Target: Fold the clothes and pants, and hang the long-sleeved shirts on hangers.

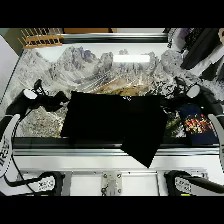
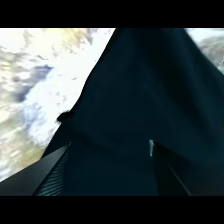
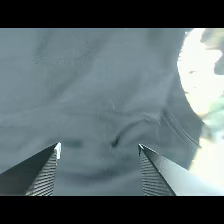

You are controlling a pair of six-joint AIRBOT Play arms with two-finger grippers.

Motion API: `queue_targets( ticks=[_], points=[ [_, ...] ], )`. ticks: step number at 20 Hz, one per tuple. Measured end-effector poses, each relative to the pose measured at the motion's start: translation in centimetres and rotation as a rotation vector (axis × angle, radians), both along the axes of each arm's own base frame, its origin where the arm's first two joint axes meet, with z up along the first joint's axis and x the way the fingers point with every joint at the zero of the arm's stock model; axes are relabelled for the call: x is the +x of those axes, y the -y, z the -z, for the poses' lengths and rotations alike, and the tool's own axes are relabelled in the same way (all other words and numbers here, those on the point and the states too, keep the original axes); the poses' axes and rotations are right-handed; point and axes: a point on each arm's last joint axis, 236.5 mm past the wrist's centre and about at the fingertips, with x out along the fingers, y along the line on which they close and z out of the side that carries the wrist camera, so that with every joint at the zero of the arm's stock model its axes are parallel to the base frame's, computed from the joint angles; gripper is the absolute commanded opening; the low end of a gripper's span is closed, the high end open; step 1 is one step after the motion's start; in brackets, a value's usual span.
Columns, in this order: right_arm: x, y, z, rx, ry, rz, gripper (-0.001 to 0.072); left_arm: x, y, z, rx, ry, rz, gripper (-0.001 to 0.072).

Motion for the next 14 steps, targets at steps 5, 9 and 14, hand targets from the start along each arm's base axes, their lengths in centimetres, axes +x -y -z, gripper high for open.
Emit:
queue_targets(
  ticks=[5,9,14],
  points=[
    [-1.8,2.3,-8.6,-0.065,0.182,0.022,0.053,-8.3,-4.1,-0.3,0.086,-0.103,-0.057,0.0515],
    [-2.9,2.7,-12.2,-0.089,0.274,0.029,0.053,-15.6,-5.0,3.0,0.064,-0.231,-0.17,0.0515],
    [-3.3,2.6,-13.3,-0.092,0.303,0.03,0.0529,-19.6,-3.2,6.2,-0.041,-0.292,-0.283,0.0514]
  ],
)
